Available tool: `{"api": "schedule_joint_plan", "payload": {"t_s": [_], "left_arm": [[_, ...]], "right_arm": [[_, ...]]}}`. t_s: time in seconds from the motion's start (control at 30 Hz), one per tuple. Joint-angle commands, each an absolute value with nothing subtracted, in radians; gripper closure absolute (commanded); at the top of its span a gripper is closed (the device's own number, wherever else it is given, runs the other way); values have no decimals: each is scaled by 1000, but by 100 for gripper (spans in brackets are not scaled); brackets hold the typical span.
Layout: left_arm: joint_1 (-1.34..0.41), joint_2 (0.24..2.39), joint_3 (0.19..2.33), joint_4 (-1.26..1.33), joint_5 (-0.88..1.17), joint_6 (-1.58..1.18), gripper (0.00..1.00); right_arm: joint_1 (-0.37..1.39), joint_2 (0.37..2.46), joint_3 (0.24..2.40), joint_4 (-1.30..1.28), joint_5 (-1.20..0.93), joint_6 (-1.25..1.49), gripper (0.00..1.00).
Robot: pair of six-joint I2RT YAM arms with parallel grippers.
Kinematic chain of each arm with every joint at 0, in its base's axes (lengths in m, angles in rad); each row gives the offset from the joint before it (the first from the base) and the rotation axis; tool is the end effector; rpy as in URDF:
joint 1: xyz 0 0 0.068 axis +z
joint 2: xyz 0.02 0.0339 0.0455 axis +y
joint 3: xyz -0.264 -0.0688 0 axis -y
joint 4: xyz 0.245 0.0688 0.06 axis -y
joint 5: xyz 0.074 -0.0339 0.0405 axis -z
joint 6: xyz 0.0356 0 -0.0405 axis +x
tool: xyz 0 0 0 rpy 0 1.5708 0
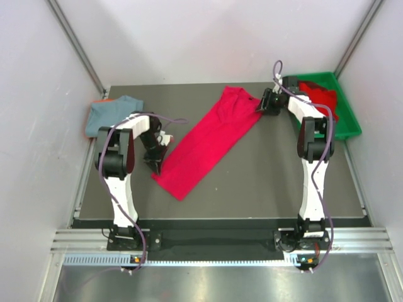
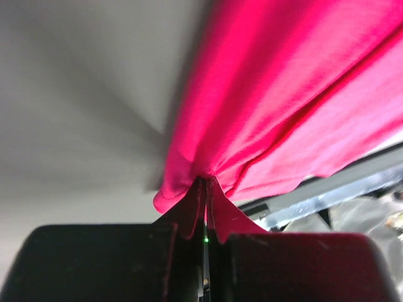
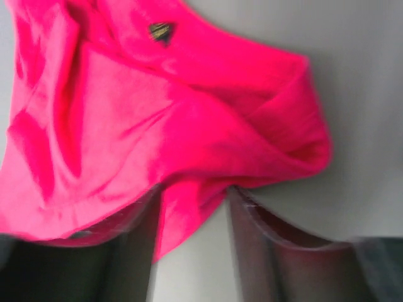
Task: Fold and stack the t-shirts
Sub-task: Fold the tshirt
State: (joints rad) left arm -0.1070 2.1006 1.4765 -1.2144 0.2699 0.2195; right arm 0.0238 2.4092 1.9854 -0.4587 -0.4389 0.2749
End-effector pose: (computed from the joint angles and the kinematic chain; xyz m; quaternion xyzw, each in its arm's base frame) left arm 0.3556 -0.0477 0.1424 -0.1419 -0.9719 0.1406 0.1245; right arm 0.5313 0.0278 0.1619 0.0422 0.9208 0.2516 0.2951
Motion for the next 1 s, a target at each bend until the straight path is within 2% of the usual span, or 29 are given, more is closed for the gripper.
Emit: {"api": "schedule_joint_plan", "payload": {"t_s": [0.0,0.07,0.2,0.47,0.77,0.97], "left_arm": [[-190,2014,1421,-1266,284,258,100],[-227,2000,1382,-1266,285,264,100],[-317,1951,1341,-1264,275,276,100],[-393,1956,1345,-1284,288,299,100],[-554,1963,1333,-1313,295,327,100],[-656,1974,1341,-1328,313,341,100]], "right_arm": [[35,2486,2068,-436,-428,311,58],[43,2503,2100,-434,-408,316,65],[60,2560,2210,-433,-393,327,71],[95,2645,2359,-380,-385,359,71],[92,2709,2457,-313,-351,384,72],[74,2741,2508,-299,-292,374,76]]}}
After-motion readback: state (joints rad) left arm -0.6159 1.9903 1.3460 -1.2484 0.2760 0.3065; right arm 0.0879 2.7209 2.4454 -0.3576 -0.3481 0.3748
